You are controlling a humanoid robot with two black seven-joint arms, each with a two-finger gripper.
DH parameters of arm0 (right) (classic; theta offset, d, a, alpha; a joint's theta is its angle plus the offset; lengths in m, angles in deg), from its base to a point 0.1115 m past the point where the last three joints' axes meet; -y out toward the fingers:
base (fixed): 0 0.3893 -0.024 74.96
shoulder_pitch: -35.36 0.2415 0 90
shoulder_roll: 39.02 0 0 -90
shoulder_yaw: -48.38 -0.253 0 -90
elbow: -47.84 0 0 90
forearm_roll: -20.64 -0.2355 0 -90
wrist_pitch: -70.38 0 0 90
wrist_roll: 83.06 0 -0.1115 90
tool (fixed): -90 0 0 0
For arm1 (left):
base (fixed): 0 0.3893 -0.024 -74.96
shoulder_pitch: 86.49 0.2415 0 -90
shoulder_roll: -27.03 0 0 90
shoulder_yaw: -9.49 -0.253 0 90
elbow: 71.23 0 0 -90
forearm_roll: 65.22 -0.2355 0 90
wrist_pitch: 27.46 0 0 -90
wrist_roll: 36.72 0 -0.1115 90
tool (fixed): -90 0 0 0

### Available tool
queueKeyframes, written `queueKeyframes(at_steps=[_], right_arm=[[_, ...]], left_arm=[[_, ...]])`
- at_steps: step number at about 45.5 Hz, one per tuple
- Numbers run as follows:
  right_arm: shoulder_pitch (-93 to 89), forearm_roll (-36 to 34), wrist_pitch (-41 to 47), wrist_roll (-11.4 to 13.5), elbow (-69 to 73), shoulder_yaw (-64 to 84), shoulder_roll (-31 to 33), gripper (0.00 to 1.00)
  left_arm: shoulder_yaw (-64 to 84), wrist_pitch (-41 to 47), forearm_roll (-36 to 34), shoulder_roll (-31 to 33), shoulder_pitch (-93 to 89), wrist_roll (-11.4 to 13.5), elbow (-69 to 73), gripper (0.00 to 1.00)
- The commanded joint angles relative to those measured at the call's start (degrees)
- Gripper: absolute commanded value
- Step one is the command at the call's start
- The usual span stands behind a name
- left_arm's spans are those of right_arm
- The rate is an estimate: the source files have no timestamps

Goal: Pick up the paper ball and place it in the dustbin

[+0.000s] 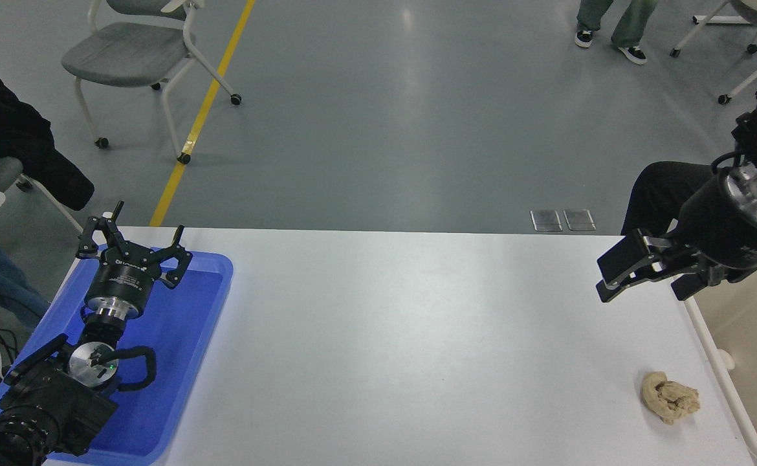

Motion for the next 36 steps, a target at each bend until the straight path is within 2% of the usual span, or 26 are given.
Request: queueKeyframes(at_steps=[1, 36], right_arm=[[-0.12, 0.06, -0.15, 0.09, -0.27, 0.08, -0.07, 1.00], [-3.72, -0.03, -1.29, 0.09, -2.91, -0.71, -1.74, 1.00]], left_arm=[[0.00, 0.00, 0.00, 0.19, 0.02, -0.09, -0.08, 1.00], [0.00, 0.00, 0.00, 0.19, 0.02, -0.09, 0.09, 1.00]])
